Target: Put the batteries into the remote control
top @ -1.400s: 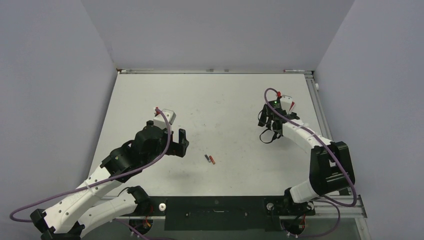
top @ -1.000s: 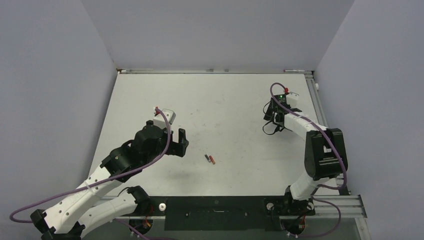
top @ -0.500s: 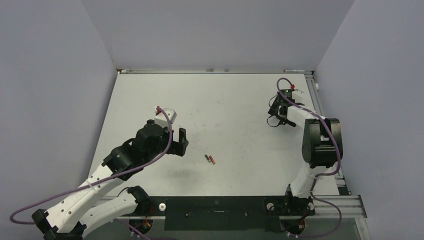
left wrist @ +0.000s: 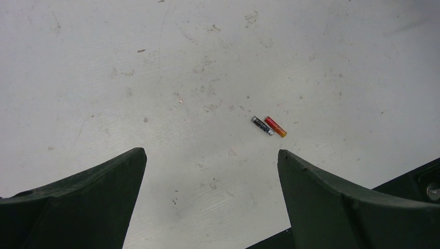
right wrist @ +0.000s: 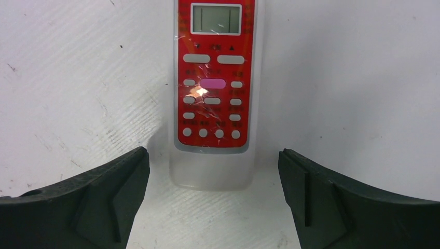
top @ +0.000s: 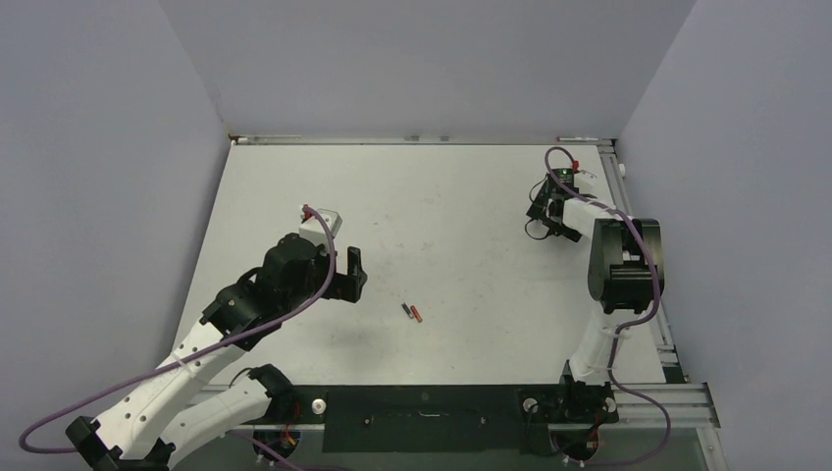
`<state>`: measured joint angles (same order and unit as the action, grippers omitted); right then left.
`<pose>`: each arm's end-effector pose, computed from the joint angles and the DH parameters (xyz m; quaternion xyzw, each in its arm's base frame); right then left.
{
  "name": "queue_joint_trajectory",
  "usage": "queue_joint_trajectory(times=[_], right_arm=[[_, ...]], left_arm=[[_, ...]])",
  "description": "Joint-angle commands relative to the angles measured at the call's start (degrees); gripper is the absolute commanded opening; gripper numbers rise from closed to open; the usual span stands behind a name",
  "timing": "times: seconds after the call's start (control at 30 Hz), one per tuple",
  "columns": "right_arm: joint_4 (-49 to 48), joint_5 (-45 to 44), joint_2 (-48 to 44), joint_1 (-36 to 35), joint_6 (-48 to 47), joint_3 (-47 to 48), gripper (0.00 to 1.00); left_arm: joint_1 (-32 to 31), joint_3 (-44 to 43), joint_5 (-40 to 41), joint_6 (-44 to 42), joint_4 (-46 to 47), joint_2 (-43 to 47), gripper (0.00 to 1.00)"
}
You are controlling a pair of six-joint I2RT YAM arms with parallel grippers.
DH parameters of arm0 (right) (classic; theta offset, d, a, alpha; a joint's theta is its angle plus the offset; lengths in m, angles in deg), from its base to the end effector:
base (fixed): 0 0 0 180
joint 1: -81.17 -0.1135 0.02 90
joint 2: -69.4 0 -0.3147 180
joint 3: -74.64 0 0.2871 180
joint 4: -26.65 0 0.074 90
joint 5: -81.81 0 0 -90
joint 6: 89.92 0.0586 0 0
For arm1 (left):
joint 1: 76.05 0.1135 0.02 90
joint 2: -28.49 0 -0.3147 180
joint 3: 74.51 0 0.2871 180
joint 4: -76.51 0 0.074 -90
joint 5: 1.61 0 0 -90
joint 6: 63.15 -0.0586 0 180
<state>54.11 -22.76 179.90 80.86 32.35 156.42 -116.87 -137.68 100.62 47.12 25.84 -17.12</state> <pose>0.4548 -0.0123 0.1617 0.2967 0.9022 -0.0355 0.3110 0.1470 -0.1106 0.3533 0.1060 0.8693 -0.1600 0.4555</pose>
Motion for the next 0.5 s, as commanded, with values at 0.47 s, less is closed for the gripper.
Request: queue_joint_trajectory(times=[0.47], right_arm=[[0.9, -2.8, 5.1, 0.1, 0.2, 4.9, 0.96]], left_arm=[[1.8, -0.1, -3.2, -0.9, 3.1, 0.2, 0.96]])
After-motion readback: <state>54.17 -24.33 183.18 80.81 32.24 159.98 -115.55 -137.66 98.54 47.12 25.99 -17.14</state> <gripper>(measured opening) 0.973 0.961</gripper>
